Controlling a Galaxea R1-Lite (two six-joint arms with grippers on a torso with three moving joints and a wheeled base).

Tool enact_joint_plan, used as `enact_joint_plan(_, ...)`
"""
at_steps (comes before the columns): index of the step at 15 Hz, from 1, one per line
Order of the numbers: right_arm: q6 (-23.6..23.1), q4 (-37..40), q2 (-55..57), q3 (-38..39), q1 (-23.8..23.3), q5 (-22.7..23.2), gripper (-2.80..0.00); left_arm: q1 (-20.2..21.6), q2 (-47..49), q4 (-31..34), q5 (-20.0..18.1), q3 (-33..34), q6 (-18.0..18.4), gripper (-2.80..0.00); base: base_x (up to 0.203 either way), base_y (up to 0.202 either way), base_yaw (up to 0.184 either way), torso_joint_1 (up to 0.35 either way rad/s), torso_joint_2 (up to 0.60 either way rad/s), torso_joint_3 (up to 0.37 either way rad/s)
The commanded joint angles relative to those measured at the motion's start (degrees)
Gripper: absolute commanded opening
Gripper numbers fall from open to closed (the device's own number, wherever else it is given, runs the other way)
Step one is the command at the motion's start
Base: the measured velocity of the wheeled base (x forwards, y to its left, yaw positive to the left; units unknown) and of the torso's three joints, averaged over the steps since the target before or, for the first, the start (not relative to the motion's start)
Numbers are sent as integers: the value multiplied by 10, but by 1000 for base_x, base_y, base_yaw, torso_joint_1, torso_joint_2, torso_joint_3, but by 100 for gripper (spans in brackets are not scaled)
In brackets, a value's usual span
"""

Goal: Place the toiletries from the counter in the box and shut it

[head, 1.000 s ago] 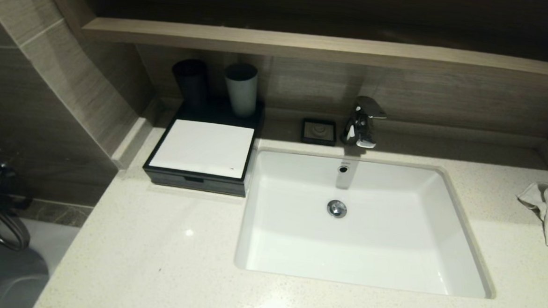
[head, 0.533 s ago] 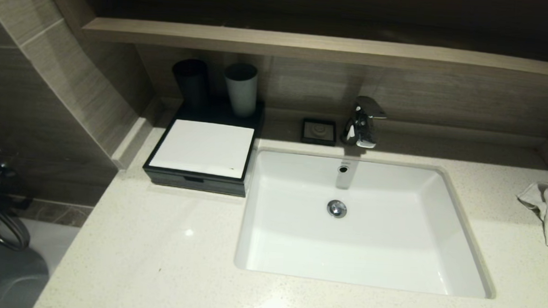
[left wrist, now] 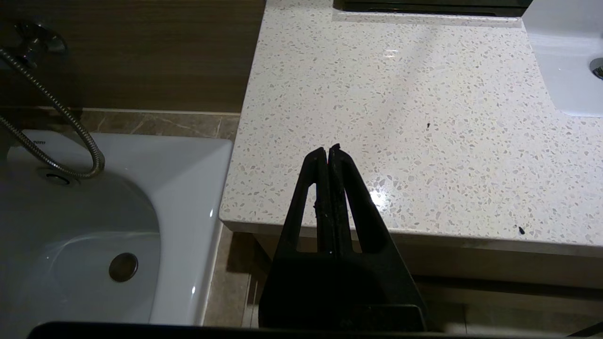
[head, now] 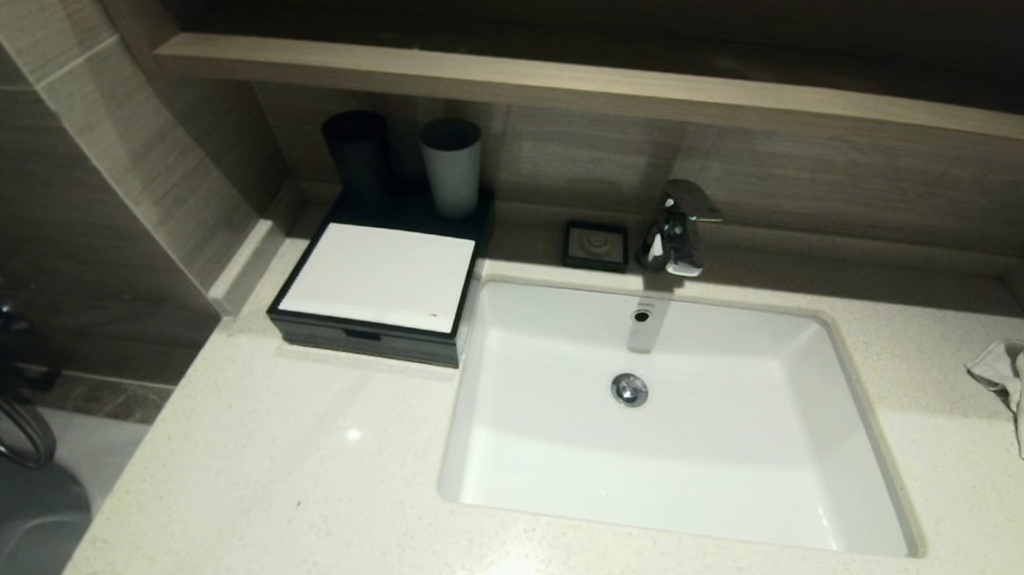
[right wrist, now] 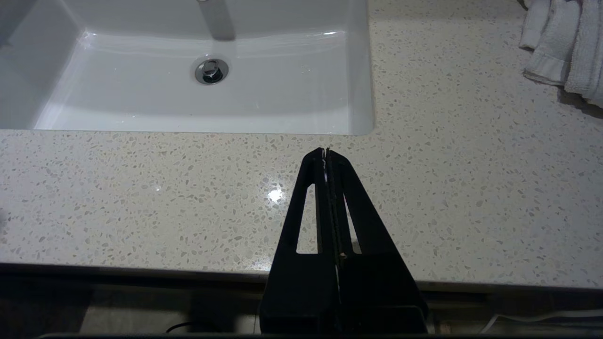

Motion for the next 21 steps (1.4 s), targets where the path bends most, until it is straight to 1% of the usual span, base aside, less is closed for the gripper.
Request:
enact_joint_plan(1, 1, 0, 0, 0, 0, 0, -280, 0, 0, 0, 0, 1, 0, -280, 0, 0, 0, 0, 0, 0)
enact_joint_plan(21, 0, 0, 0, 0, 0, 0, -280, 1, 0, 0, 0, 1, 0, -280, 0, 0, 0, 0, 0, 0)
